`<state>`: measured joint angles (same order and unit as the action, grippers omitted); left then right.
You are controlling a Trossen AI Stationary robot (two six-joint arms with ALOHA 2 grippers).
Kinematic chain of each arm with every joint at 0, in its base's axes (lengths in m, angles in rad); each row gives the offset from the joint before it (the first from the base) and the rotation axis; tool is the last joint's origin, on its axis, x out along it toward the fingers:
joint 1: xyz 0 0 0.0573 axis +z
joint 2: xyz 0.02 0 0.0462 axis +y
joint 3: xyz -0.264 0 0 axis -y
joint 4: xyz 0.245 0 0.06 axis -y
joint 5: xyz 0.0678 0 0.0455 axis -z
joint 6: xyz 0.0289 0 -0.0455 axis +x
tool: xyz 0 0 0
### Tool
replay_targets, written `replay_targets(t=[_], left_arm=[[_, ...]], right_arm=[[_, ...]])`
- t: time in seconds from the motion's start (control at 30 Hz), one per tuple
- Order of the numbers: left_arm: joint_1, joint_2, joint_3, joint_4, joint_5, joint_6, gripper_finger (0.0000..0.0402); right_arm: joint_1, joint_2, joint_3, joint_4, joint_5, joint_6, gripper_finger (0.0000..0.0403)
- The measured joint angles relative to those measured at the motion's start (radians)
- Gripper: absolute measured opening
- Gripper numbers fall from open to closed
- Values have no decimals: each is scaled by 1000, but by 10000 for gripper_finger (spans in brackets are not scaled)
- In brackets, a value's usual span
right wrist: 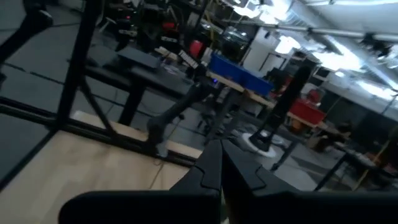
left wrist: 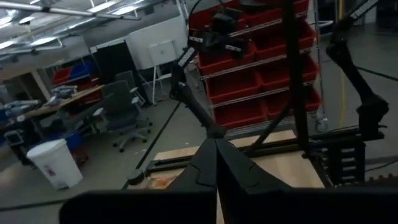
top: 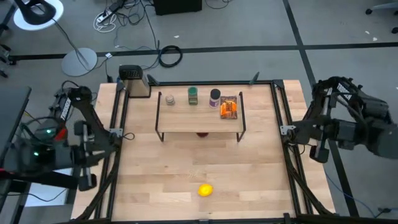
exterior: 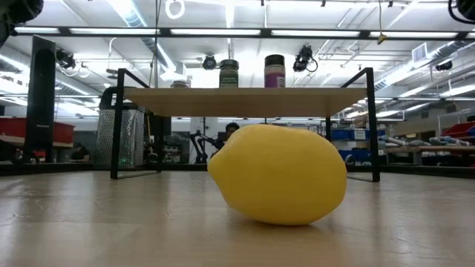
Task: Shelf spices
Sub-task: Return to Home Position
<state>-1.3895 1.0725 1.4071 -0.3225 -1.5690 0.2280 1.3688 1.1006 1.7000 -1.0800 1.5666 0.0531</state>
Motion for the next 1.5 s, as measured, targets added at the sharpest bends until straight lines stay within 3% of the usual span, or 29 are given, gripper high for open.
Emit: replay_targets(t=[0.1,0.27,0.5,0.57,0.73,1.07,1.2,1.5], left_arm=[[44,-2,-50,-3,71,-77,1],[164,1,-117,41,324,-128,1],[427,11,-184,167,733,-97,0],[493,20,-192,178,797,-97,0],[643,44,-233,227,908,-106,0],[870,64,-301,319,1052,-110,0],[943,62,-316,343,1138,-133,0],[1047,38,-334,360,1141,-130,0]], right_arm=[[-17,15,0,-79,-49,114,1],[-94,64,0,-47,-176,117,0],[-292,161,0,238,-470,-161,0],[-343,191,0,345,-554,-268,0],[-492,254,-1,537,-753,-459,0],[-852,377,-1,711,-1233,-476,0],[-976,432,-1,779,-1354,-473,0],[-1180,524,-2,951,-1493,-429,0]])
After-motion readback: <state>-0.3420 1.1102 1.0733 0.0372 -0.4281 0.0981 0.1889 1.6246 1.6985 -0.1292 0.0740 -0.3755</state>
